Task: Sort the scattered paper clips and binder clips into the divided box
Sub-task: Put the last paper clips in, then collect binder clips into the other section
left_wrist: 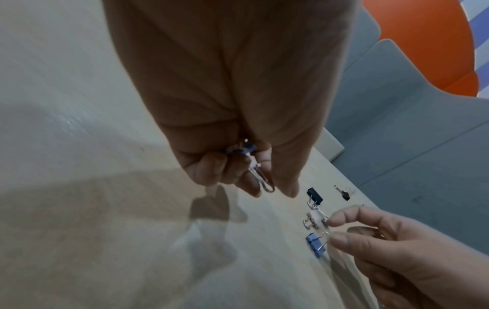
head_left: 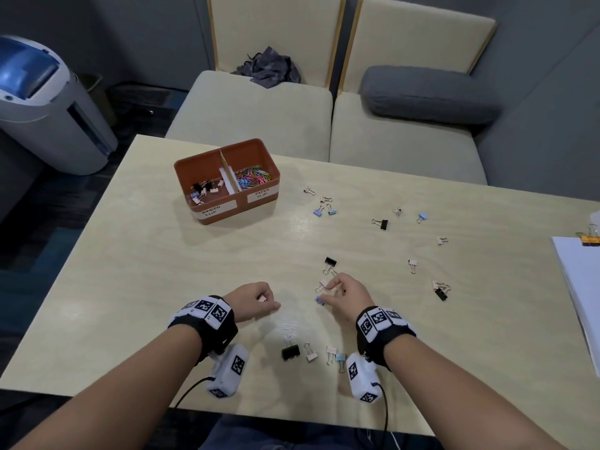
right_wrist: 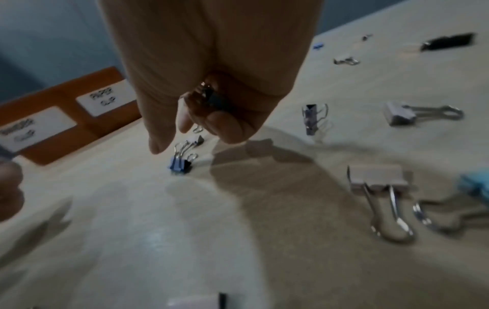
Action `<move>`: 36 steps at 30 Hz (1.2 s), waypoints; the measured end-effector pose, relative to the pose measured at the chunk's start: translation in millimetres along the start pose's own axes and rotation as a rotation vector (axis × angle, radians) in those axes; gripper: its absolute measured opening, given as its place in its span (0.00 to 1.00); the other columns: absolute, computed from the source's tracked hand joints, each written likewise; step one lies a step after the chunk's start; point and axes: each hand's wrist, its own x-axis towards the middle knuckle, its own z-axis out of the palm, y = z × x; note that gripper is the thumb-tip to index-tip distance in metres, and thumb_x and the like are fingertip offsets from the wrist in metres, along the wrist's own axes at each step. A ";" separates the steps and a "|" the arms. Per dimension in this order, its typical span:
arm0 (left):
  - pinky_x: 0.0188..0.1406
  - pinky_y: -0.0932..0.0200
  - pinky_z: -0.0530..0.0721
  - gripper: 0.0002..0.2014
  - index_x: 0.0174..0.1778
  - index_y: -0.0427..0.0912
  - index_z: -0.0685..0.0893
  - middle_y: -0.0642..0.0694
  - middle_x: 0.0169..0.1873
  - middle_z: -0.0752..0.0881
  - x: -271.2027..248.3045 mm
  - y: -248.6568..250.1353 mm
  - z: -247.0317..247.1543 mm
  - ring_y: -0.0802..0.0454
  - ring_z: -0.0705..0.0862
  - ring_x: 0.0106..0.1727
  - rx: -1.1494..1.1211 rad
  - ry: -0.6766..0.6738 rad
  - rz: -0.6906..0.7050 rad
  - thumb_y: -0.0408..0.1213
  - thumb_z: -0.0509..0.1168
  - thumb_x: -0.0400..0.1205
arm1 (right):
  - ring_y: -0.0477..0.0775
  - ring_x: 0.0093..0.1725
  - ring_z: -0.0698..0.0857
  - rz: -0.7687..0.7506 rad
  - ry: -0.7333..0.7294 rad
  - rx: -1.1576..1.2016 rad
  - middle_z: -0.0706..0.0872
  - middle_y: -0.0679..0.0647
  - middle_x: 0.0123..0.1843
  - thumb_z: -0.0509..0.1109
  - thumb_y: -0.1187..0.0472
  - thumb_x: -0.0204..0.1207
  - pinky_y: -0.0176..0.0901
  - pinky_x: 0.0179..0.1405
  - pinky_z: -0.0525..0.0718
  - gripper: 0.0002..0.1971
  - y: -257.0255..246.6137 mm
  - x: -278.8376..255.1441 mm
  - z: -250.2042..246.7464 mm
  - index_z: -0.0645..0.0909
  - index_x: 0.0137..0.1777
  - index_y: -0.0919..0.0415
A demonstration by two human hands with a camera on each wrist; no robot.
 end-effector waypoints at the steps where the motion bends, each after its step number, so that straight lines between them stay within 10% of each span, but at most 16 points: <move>1: 0.27 0.67 0.69 0.11 0.39 0.47 0.75 0.56 0.29 0.74 -0.5 -0.5 -1.3 0.62 0.72 0.28 0.019 0.014 0.000 0.48 0.66 0.81 | 0.46 0.27 0.71 -0.012 -0.010 -0.031 0.72 0.47 0.29 0.80 0.57 0.67 0.37 0.26 0.71 0.13 0.6 2.0 3.3 0.79 0.46 0.56; 12: 0.21 0.66 0.72 0.10 0.42 0.41 0.77 0.54 0.32 0.72 -9.8 1.1 -42.5 0.55 0.73 0.24 0.051 0.072 -0.059 0.44 0.62 0.84 | 0.49 0.38 0.78 -0.203 -0.141 -0.256 0.81 0.51 0.39 0.71 0.56 0.73 0.44 0.44 0.79 0.12 -31.5 12.3 7.6 0.72 0.32 0.50; 26: 0.29 0.59 0.73 0.09 0.43 0.39 0.81 0.44 0.36 0.86 -4.0 15.7 -211.2 0.53 0.78 0.28 0.007 0.489 -0.050 0.37 0.59 0.83 | 0.39 0.30 0.77 -0.385 -0.270 0.080 0.79 0.47 0.38 0.58 0.70 0.77 0.33 0.28 0.70 0.12 -237.5 78.5 22.0 0.71 0.44 0.50; 31: 0.27 0.62 0.76 0.07 0.43 0.39 0.83 0.42 0.35 0.87 10.1 7.5 -216.3 0.54 0.79 0.27 -0.118 0.465 -0.047 0.36 0.62 0.83 | 0.29 0.26 0.80 -0.310 -0.294 0.002 0.84 0.46 0.38 0.58 0.71 0.78 0.21 0.28 0.73 0.13 -213.2 88.7 11.4 0.83 0.41 0.58; 33: 0.23 0.66 0.75 0.07 0.43 0.40 0.83 0.45 0.34 0.85 13.3 8.5 -206.4 0.56 0.77 0.26 -0.093 0.391 -0.023 0.37 0.62 0.83 | 0.33 0.34 0.81 -0.272 -0.262 -0.084 0.84 0.44 0.36 0.66 0.65 0.77 0.31 0.42 0.79 0.09 -179.5 91.7 4.3 0.83 0.38 0.53; 36: 0.20 0.69 0.74 0.10 0.44 0.40 0.84 0.44 0.39 0.89 17.4 8.3 -188.2 0.56 0.77 0.24 -0.062 0.294 0.004 0.42 0.62 0.83 | 0.45 0.34 0.79 -0.162 -0.250 -0.344 0.81 0.46 0.35 0.80 0.52 0.65 0.38 0.37 0.77 0.12 -129.8 90.7 -3.3 0.80 0.44 0.47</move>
